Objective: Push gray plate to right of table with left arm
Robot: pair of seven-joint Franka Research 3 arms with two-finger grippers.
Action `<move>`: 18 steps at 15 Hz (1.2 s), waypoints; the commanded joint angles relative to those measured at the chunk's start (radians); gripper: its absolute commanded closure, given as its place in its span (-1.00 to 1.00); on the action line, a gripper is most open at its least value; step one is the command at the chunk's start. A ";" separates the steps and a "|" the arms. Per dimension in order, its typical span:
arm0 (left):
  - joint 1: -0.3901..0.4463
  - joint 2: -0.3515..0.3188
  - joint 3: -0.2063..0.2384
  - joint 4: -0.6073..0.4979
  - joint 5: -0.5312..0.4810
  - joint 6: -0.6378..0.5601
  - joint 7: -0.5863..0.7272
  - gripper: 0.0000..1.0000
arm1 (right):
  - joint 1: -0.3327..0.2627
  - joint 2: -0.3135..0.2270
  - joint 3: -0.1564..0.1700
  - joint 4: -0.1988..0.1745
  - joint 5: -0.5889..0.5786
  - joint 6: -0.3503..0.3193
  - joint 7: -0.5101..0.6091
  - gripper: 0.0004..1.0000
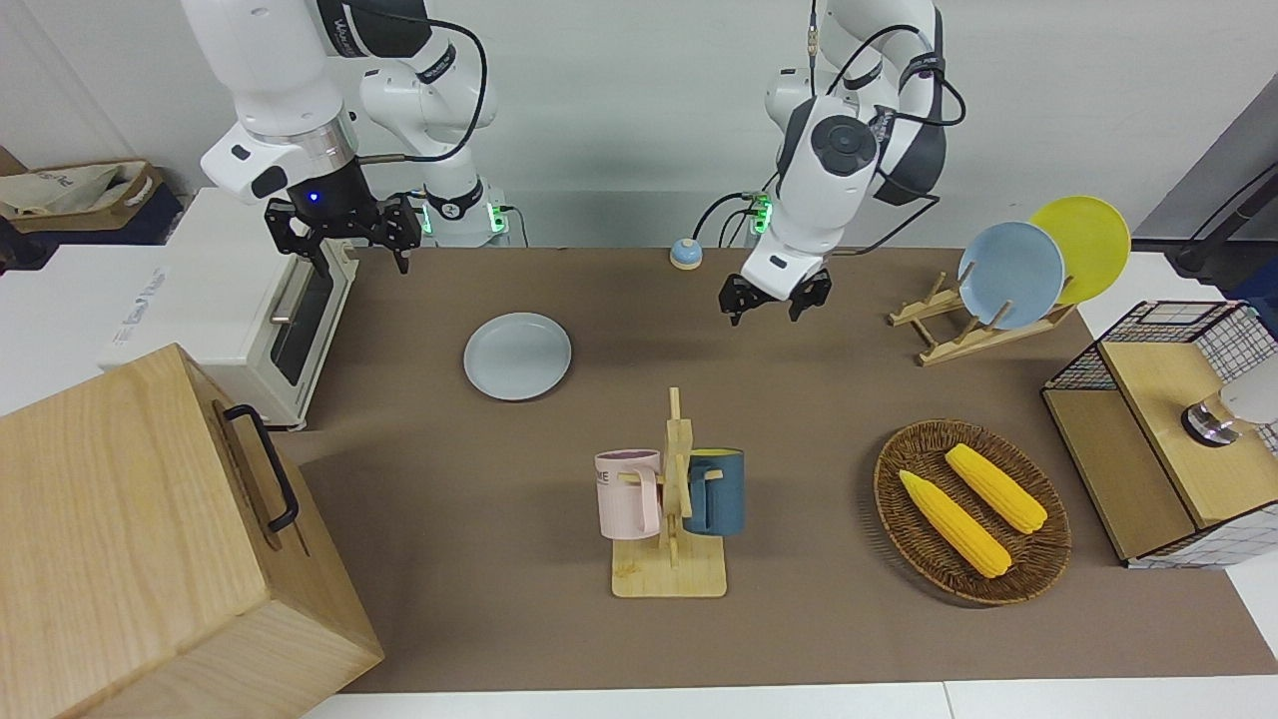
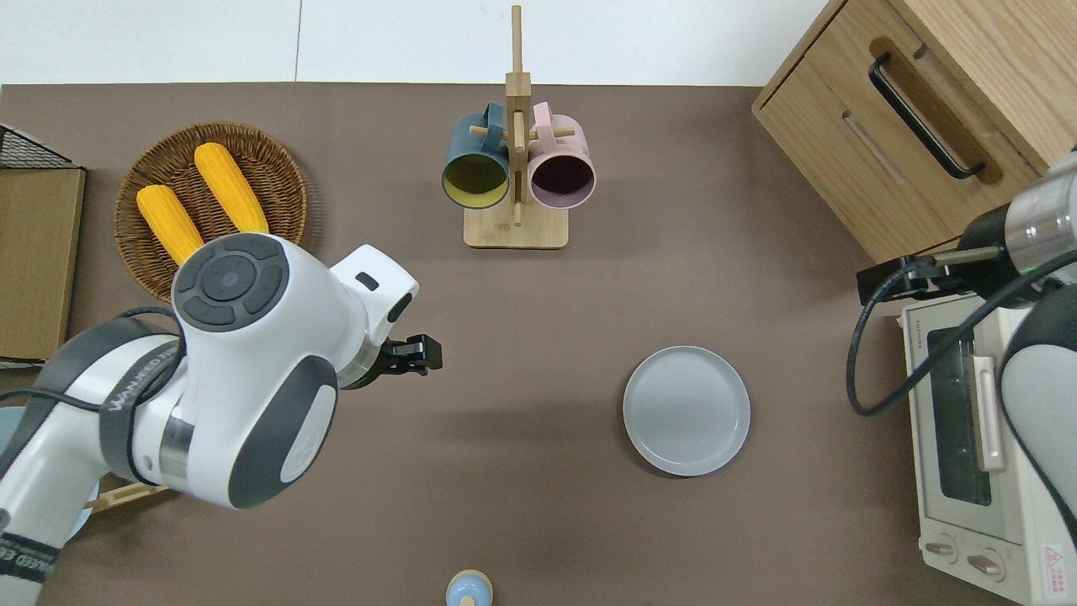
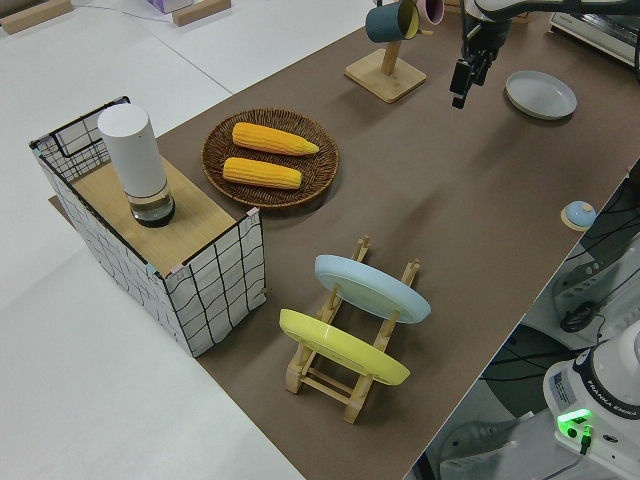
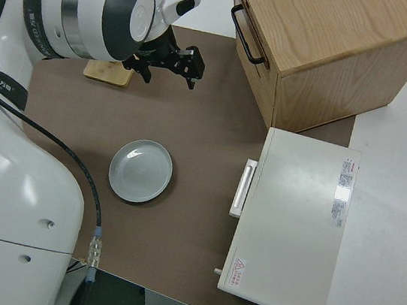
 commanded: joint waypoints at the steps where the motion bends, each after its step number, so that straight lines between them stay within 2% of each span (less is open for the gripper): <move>1: 0.093 -0.064 -0.005 -0.020 -0.006 -0.039 0.128 -0.99 | -0.001 -0.006 0.000 0.001 0.007 -0.010 0.003 -0.97; 9: 0.213 -0.116 0.019 0.029 0.052 -0.121 0.318 -0.99 | -0.001 -0.006 0.000 0.001 0.007 -0.010 0.003 -0.97; 14: 0.231 -0.139 0.093 0.061 0.061 -0.157 0.426 -0.99 | -0.001 -0.006 0.000 0.001 0.007 -0.010 0.003 -0.97; 18: 0.233 -0.141 0.116 0.095 0.115 -0.179 0.429 -0.99 | -0.001 -0.006 0.000 0.001 0.007 -0.010 0.003 -0.97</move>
